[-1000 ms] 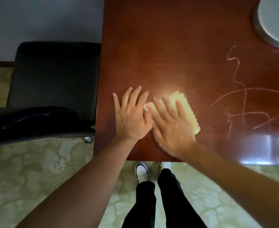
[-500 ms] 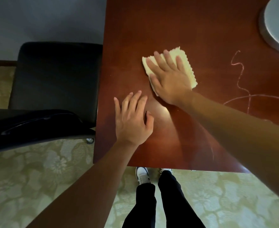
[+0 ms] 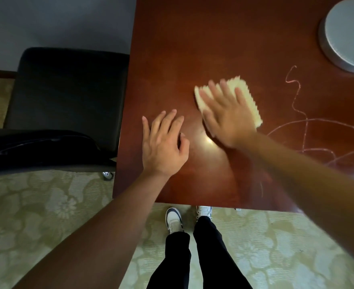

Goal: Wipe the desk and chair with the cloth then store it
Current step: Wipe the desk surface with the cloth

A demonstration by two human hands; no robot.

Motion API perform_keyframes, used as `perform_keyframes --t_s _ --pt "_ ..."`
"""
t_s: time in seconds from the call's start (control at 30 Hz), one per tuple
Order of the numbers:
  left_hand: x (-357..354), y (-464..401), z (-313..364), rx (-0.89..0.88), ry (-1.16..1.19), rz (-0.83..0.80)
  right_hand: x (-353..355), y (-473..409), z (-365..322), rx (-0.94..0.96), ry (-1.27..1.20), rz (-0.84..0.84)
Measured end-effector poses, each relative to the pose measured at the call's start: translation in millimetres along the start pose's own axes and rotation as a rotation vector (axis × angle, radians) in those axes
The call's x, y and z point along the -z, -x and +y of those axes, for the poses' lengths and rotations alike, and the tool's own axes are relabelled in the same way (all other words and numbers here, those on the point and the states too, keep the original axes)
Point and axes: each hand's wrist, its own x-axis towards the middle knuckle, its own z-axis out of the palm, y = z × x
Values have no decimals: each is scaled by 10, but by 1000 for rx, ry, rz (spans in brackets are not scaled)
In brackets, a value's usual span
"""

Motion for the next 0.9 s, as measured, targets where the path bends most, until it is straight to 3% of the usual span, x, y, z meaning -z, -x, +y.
perform_keyframes --t_s 0.17,0.3,0.47,0.57,0.67,0.8,0.9 --pt "6 -3 3 16 25 -5 -3 -130 -66 -82 6 -14" --pt "55 -17 -13 44 100 7 -232 677 -565 37 30 -44" --pt "274 408 -162 117 150 142 -384 1345 -831 205 54 -59" --pt "376 732 -362 254 66 191 -328 1067 -827 272 73 -112" --pt "408 809 -474 428 90 164 -219 372 -844 218 47 -87" --pt "475 694 -392 634 214 6 -145 -402 -1176 141 45 -61" --pt "453 525 -526 754 215 -114 -216 -248 -1444 285 69 -84"
